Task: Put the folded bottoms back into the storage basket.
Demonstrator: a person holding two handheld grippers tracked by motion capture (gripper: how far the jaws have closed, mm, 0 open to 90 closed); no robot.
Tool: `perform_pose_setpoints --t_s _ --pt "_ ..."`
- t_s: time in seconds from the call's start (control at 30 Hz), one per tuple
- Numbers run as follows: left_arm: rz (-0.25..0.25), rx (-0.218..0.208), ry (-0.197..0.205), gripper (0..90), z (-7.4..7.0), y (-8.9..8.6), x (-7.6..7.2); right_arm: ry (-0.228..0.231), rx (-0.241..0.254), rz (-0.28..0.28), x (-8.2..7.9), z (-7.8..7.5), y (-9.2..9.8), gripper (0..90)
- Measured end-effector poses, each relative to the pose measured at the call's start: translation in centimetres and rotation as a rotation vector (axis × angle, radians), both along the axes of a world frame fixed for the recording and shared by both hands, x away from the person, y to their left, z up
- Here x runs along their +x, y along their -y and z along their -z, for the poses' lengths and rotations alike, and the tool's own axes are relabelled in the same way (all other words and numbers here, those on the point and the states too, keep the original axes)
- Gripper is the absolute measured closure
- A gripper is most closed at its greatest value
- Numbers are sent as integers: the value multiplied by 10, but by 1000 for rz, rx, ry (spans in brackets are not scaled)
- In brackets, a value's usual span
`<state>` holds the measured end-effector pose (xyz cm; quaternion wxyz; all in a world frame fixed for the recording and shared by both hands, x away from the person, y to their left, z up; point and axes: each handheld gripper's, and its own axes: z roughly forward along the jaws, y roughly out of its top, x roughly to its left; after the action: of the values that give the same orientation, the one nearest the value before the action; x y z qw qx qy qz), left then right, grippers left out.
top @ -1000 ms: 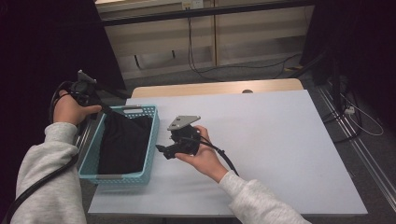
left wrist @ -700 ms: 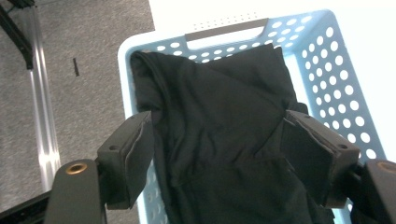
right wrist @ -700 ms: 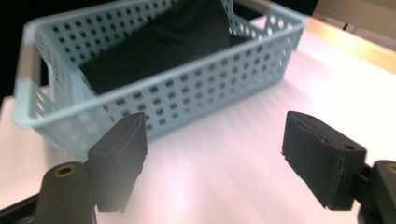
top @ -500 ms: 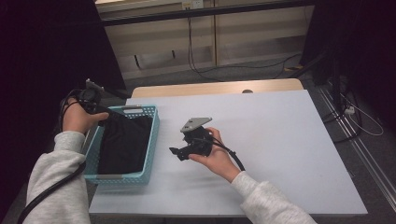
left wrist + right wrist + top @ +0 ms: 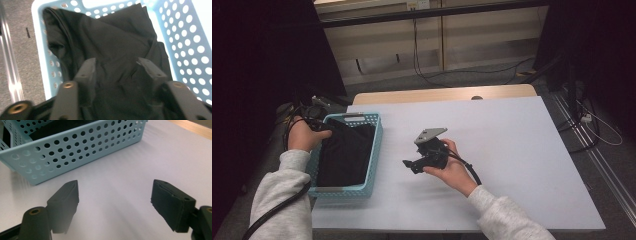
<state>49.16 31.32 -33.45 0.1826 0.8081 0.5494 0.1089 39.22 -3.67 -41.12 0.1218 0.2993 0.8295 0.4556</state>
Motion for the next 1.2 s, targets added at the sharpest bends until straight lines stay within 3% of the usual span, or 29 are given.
perform_pose_setpoints --t_s 0.17,0.2,0.3,0.77,0.93,1.2 --pt "-1 -20 2 743 19 -2 -1 0 1 12 -1 2 7 220" --pt "1 -24 -10 823 21 -2 -1 0 2 12 -1 3 8 221" --pt "-10 -42 -35 873 32 0 -1 -4 1 13 -2 4 9 220" --pt "-39 -35 -87 900 82 5 2 2 3 19 -4 5 17 220" --pt "-46 -27 -100 900 82 6 0 5 4 25 -6 4 22 220" --pt "-53 -56 -110 900 83 3 -12 5 -2 32 -9 5 30 220"
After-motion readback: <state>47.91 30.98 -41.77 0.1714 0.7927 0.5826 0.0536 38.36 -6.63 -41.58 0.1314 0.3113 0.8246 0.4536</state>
